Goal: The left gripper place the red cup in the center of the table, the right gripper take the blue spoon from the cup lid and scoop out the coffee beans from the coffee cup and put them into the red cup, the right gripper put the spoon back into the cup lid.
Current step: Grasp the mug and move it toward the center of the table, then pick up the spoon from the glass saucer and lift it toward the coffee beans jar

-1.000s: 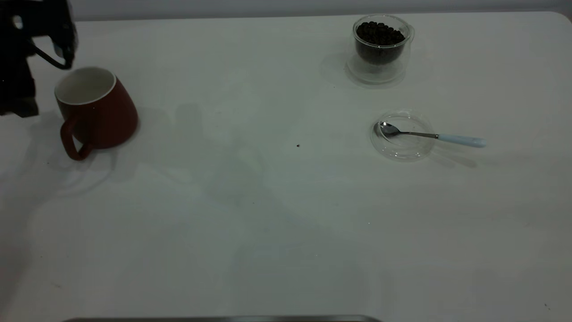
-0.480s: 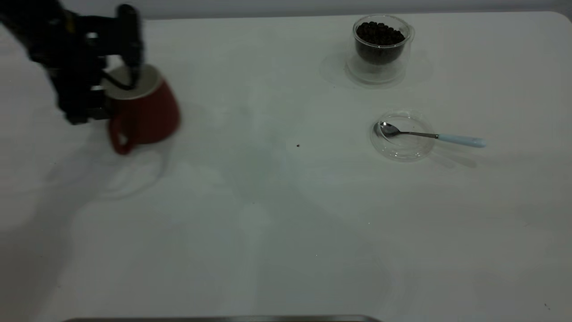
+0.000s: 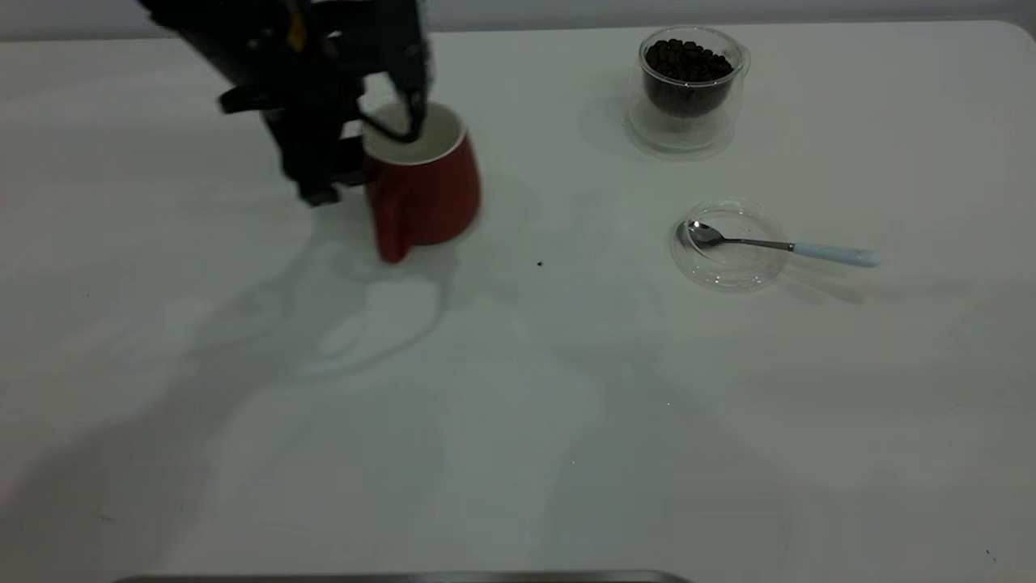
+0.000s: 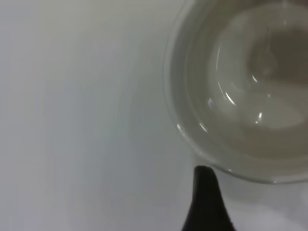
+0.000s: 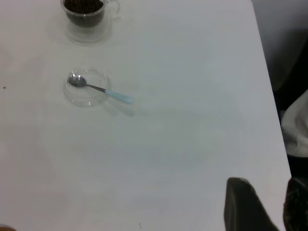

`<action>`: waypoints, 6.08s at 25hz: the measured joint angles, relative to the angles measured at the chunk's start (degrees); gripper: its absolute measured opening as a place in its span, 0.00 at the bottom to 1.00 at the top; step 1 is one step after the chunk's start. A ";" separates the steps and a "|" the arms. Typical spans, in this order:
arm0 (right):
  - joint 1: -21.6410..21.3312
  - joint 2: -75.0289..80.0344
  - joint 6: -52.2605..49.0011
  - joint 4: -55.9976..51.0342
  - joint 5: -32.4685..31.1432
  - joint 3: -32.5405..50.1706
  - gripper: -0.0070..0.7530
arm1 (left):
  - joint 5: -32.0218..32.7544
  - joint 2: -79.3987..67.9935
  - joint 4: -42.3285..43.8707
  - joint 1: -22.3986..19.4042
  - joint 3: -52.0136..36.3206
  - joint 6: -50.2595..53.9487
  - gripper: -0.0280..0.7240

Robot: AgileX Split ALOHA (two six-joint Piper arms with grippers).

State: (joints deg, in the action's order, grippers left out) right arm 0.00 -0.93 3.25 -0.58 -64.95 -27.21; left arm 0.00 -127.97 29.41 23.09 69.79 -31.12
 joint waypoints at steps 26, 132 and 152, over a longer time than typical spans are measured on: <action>0.00 0.00 0.00 0.00 0.00 0.00 0.33 | 58.25 57.18 -2.20 1.52 0.32 40.86 0.82; 0.00 27.22 -11.20 1.11 12.55 -4.24 0.77 | 65.00 129.05 -28.69 -25.75 -41.96 31.12 0.82; -4.13 89.44 17.14 -31.39 30.07 -25.52 0.79 | 65.00 129.12 -28.69 -25.75 -41.96 31.12 0.82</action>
State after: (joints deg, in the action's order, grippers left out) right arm -4.13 88.51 20.39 -31.97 -34.88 -52.73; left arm 65.00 1.14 0.72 -2.66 27.83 0.00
